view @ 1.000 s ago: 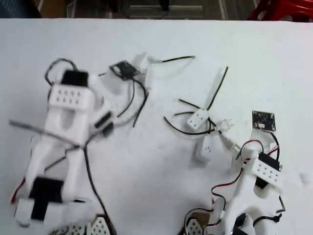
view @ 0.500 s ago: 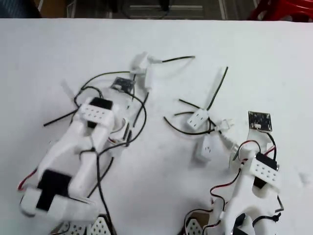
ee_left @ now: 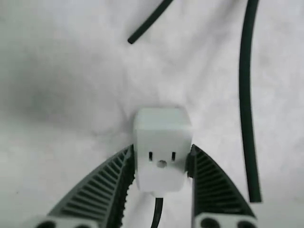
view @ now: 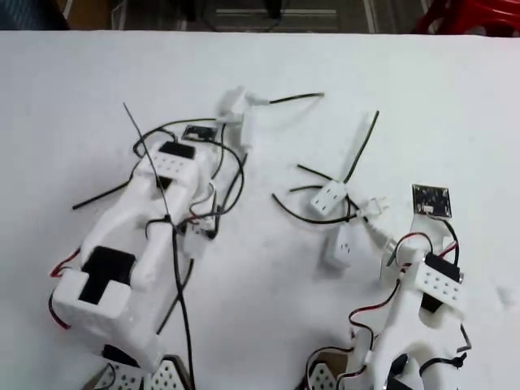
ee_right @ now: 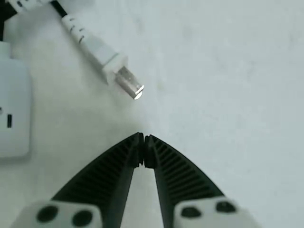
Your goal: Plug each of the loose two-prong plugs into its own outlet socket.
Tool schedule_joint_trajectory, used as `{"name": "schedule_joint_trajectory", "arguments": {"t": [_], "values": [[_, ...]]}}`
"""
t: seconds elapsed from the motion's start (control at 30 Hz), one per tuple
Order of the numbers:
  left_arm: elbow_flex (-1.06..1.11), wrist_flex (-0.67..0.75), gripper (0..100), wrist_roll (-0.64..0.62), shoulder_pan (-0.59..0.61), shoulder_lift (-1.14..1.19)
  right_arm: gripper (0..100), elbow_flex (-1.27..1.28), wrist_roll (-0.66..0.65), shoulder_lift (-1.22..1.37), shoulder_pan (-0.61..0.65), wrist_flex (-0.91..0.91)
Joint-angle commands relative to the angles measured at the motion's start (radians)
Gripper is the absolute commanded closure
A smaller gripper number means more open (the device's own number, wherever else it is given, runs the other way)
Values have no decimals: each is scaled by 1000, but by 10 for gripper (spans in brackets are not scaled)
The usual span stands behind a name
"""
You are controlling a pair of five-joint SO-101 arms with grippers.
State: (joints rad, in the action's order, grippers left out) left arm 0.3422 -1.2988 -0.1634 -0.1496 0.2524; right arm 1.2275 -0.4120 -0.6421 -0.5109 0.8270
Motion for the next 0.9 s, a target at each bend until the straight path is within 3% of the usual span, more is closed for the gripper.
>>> {"name": "schedule_joint_trajectory", "arguments": {"t": [0.0, 0.1, 0.3, 0.43, 0.6, 0.87], "values": [[-9, -32, 890, -9, -10, 21, 974, -5, 0, -1, 10, -12], [-15, -61, 890, 110, -18, -13, 974, -5, 0, -1, 10, -12], [28, -61, 890, 133, 1, -179, 974, -5, -3, -1, 10, -12], [106, -17, 844, 227, 36, -277, 974, -3, -3, -1, 28, -12], [157, -9, 736, 238, 70, -364, 974, 9, -5, -8, 51, -12], [184, -2, 723, 241, 87, -377, 974, 9, -5, -8, 51, -12]]}}
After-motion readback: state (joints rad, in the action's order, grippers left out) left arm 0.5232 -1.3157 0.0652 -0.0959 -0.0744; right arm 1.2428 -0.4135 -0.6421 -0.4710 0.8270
